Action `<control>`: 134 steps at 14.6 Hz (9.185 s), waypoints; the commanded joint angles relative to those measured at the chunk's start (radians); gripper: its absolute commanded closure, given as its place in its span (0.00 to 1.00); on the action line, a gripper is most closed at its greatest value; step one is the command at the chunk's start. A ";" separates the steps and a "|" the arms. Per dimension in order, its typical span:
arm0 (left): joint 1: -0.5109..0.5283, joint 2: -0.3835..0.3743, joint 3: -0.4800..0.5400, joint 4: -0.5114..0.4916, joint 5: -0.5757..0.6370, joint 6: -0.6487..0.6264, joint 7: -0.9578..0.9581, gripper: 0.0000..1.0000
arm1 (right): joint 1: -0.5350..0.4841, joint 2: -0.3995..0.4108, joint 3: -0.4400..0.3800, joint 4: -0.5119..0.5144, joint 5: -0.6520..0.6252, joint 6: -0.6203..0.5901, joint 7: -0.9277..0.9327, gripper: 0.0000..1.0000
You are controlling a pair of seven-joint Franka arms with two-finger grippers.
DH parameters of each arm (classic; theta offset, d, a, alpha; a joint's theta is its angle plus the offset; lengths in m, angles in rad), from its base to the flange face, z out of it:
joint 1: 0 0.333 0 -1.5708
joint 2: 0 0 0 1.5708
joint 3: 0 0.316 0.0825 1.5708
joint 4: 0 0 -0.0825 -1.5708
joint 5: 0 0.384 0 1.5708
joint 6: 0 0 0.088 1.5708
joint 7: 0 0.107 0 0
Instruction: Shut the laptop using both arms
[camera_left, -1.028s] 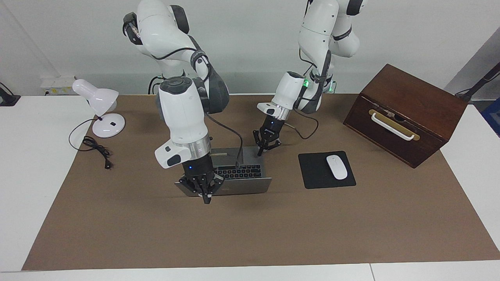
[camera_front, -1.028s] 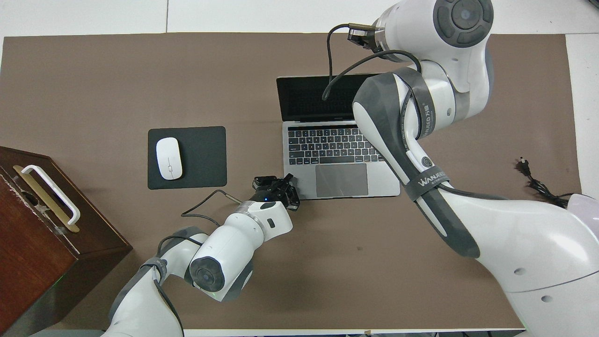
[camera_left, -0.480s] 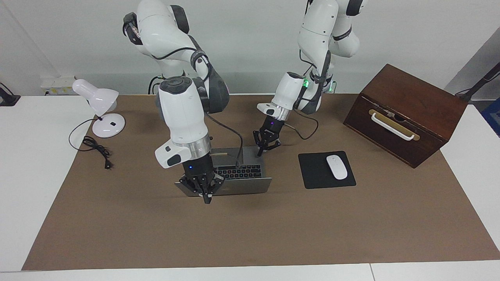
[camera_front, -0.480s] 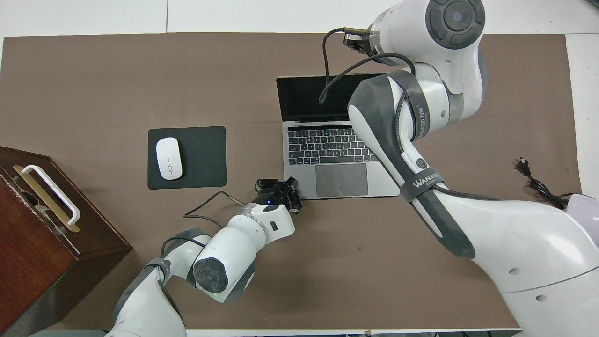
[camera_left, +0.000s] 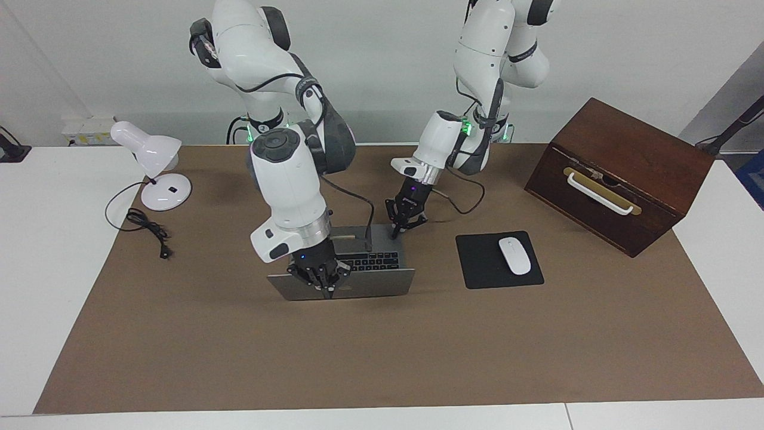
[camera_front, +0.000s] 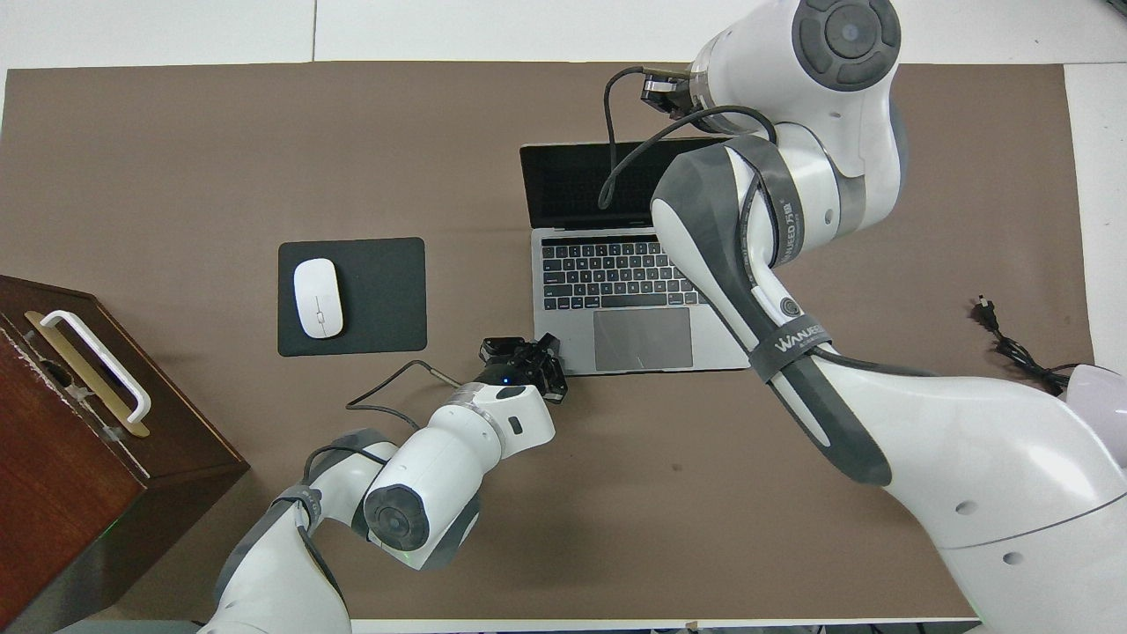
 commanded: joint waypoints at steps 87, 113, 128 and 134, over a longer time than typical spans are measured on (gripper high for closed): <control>0.026 -0.167 0.020 -0.126 -0.013 -0.150 0.015 1.00 | 0.039 -0.169 0.007 -0.411 0.430 -0.087 0.160 1.00; 0.588 -0.674 0.021 0.273 0.124 -1.557 0.070 0.00 | -0.298 -0.390 0.001 -0.253 0.001 -0.498 -0.575 0.25; 0.714 -0.395 0.021 0.795 0.115 -1.827 0.030 0.00 | -0.387 -0.628 -0.003 -0.410 -0.004 -0.672 -0.453 0.00; 0.706 -0.313 0.018 0.830 0.118 -1.875 0.030 0.00 | -0.386 -0.746 -0.001 -0.595 -0.004 -0.543 -0.463 0.00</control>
